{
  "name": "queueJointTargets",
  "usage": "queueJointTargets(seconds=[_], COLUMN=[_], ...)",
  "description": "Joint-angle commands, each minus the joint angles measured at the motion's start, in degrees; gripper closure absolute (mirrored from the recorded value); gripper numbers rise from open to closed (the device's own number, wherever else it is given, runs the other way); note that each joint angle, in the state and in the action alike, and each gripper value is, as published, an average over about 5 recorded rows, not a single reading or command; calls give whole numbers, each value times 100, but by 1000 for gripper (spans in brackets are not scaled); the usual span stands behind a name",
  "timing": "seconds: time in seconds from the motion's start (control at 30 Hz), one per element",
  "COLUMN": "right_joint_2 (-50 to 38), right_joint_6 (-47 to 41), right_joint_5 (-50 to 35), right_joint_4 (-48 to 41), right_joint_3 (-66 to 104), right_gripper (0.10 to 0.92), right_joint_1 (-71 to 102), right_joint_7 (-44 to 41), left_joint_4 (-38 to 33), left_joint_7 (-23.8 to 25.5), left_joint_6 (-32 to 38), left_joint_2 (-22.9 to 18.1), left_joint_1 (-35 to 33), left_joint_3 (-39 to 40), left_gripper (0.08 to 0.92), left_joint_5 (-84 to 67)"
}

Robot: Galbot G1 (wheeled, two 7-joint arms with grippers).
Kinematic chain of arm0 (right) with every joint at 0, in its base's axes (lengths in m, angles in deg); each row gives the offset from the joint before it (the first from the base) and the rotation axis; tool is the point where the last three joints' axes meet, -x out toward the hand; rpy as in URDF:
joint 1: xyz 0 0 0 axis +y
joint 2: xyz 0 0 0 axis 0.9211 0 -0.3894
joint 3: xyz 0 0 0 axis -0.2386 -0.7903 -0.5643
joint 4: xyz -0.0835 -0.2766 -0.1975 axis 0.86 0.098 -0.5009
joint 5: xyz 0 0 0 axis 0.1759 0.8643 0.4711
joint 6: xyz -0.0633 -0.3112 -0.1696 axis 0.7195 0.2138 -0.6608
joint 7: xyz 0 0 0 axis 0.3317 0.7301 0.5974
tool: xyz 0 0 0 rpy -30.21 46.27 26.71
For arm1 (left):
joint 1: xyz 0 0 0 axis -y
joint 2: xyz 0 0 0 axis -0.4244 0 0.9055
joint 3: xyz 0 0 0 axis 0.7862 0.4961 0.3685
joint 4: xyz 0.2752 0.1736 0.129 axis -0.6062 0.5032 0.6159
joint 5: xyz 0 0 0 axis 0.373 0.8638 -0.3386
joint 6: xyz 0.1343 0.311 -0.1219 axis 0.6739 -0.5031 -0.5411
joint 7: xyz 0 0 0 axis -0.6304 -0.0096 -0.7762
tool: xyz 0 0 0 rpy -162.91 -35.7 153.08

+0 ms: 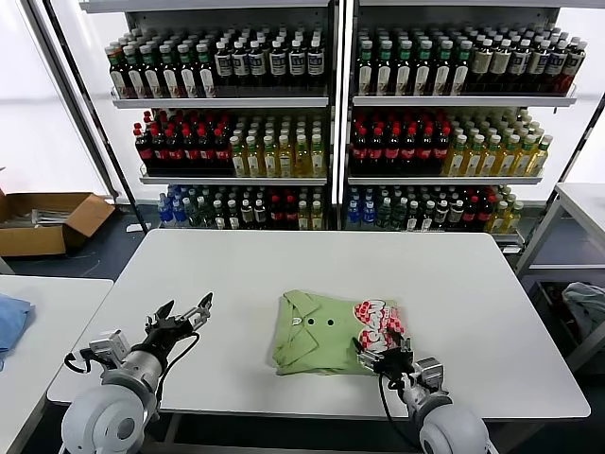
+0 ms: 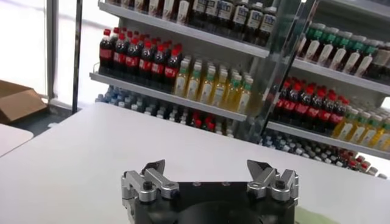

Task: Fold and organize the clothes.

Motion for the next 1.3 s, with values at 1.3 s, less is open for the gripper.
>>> queueJointTargets(seconds=[1.3], right_joint_2=[920], right_joint_6=[2326], right_joint_5=[421], right_joint_4=[1033], right_joint_3=[3548], right_gripper=[203], right_joint_1=[2976], right_joint_7=[-1754], left_joint_4=[130], left_joint_7=[3470], left_joint_6=[2578], left_joint_2=[-678], left_joint_1=[-1429], left_joint_3=[-1266], left_gripper=[177], left_joint_5=[2415])
